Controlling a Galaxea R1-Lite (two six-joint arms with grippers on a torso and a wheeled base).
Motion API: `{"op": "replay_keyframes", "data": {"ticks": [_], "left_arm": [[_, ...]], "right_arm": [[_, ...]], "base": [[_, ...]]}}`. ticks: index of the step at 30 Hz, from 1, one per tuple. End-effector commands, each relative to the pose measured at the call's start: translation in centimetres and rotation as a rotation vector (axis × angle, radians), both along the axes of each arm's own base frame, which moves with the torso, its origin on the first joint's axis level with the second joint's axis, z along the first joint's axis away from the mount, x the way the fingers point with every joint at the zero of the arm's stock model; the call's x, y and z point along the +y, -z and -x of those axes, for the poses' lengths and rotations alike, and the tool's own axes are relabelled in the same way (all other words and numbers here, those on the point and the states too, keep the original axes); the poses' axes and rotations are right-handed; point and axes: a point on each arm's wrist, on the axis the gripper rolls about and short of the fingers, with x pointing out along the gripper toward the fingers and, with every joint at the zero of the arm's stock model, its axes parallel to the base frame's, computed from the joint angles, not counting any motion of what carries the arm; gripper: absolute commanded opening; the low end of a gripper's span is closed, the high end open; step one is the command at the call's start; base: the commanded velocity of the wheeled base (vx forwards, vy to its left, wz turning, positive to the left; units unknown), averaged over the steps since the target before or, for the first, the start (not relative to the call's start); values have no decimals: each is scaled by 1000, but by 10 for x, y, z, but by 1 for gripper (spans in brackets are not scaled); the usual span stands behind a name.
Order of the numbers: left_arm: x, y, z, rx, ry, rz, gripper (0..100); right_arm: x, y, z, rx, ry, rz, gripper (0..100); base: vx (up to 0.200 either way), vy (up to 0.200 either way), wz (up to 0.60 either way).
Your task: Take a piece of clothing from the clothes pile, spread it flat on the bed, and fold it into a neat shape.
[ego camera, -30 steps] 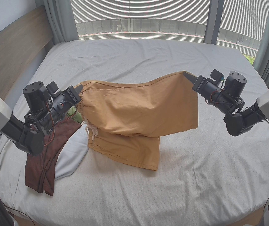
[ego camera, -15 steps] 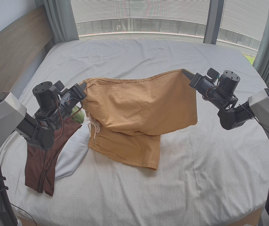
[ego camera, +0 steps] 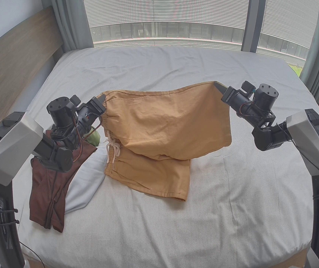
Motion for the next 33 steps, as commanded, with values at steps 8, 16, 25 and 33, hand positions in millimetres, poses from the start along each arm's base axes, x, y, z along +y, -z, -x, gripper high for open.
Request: {"op": "replay_keyframes", "data": {"ticks": [8,16,25,33], "left_arm": [[-4,21,-23,3,2,15,0],[-2,21,-26,-3,9,20,0],[4,15,-29,-10,2,61,100],[4,15,-31,34,-12,55,100]], "right_arm": [[-5,22,-27,12,17,-5,0],[-5,25,-30,5,17,-6,0],[-12,16,-33,-28,36,-11,100],[-17,12,-30,-38,46,-8,100]], "base": [[0,0,0],[0,0,0],[0,0,0],[0,0,0]]}}
